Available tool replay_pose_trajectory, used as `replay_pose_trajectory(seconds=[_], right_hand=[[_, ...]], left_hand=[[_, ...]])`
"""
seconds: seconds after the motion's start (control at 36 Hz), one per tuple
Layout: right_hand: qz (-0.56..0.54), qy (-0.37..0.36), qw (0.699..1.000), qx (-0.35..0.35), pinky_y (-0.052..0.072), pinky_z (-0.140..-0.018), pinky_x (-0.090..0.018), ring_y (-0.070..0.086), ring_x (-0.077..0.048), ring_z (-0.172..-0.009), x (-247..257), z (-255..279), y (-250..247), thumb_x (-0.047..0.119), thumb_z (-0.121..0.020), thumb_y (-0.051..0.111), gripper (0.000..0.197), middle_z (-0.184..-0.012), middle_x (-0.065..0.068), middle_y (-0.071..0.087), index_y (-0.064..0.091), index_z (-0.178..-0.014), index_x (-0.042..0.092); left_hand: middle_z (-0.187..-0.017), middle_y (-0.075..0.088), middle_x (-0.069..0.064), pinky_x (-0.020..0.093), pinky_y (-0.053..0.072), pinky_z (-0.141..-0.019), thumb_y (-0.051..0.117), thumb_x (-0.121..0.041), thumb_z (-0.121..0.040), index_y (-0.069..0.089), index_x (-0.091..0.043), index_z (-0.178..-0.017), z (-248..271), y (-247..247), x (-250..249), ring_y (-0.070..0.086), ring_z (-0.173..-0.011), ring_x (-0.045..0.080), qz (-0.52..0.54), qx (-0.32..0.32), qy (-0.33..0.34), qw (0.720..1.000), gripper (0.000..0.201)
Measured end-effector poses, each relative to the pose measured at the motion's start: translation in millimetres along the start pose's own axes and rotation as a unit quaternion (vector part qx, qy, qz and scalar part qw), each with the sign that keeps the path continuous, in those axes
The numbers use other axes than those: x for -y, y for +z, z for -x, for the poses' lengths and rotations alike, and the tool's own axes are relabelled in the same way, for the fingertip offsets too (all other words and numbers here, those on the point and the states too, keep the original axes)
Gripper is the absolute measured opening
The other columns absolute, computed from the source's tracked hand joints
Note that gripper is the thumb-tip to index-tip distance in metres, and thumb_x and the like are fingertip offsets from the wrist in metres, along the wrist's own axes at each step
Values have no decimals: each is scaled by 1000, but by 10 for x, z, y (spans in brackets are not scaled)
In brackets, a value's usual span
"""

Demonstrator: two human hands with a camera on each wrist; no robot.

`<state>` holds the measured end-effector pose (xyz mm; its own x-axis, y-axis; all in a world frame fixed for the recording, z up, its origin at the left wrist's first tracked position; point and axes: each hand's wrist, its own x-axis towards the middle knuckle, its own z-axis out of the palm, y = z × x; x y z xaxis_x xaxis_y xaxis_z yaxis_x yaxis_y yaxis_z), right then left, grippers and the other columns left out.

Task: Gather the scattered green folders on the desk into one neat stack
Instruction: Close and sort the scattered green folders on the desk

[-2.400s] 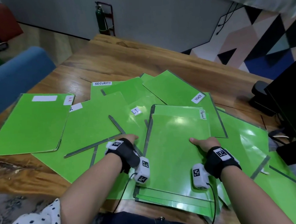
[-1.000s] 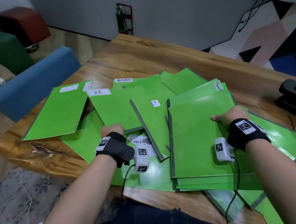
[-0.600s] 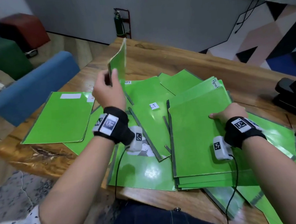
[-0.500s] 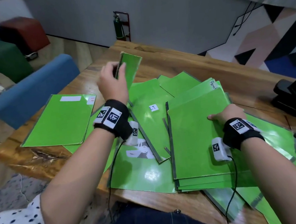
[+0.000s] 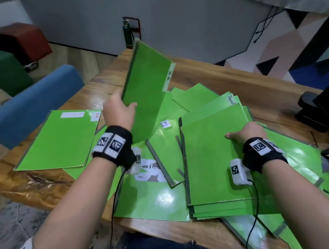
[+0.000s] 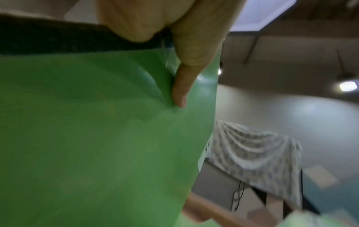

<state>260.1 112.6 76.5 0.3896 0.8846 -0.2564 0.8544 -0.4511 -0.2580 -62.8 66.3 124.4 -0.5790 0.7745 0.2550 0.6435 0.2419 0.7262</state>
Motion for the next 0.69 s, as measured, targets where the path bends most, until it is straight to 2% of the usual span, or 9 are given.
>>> replay_pose_trajectory(seconds=[0.06,0.14,0.22,0.28,0.39,0.56,0.64,0.69], right_hand=[[-5,2,1000,2,33,-43,-23,47,-16,-49,-12,-14,6,46,-72,78,53,-59,-8,52,46,-63,5],[-10,6,1000,3,33,-43,-23,48,-16,-49,-33,-28,13,46,-72,78,53,-60,-8,52,47,-64,4],[-13,11,1000,7,34,-43,-24,48,-17,-50,-59,-48,29,47,-72,78,53,-61,-8,53,47,-65,4],[-13,16,1000,9,36,-44,-24,49,-17,-49,-81,-76,45,48,-71,78,53,-60,-8,52,47,-64,5],[-23,18,999,15,37,-45,-24,46,-17,-47,-128,-111,83,46,-72,78,53,-57,-7,49,44,-62,7],[-29,22,999,15,39,-47,-24,46,-18,-47,-202,-152,120,48,-70,79,54,-57,-6,49,44,-63,7],[-33,26,999,16,41,-48,-25,47,-18,-48,-223,-181,142,48,-70,79,53,-57,-7,49,46,-64,7],[-35,30,999,17,41,-49,-25,46,-18,-48,-231,-193,147,49,-69,79,53,-57,-7,49,47,-65,7]], left_hand=[[-131,57,14,36,43,-100,77,-22,-76,50,-3,-129,-143,-27,-91,53,-121,29,49,12,-37,998,62],[-135,49,14,34,38,-103,82,-23,-71,40,-3,-133,-301,110,14,47,-125,27,107,71,-160,979,77],[-129,50,10,35,43,-98,84,-32,-65,42,0,-125,-221,373,307,51,-115,28,140,172,-293,930,80],[-136,49,16,38,44,-100,80,-38,-70,42,3,-134,-61,597,565,50,-120,31,114,263,-346,894,85],[-143,42,17,39,38,-107,67,-38,-84,43,3,-135,320,878,863,45,-128,33,36,369,-356,858,71],[-147,36,19,38,33,-109,54,-39,-93,35,5,-140,572,976,804,40,-132,33,-2,441,-333,834,67],[-145,38,18,38,35,-109,52,-35,-95,37,3,-140,650,1022,743,40,-132,33,7,450,-327,831,61],[-145,39,17,35,34,-109,46,-40,-97,36,2,-140,675,1051,675,41,-131,31,-15,455,-320,831,61]])
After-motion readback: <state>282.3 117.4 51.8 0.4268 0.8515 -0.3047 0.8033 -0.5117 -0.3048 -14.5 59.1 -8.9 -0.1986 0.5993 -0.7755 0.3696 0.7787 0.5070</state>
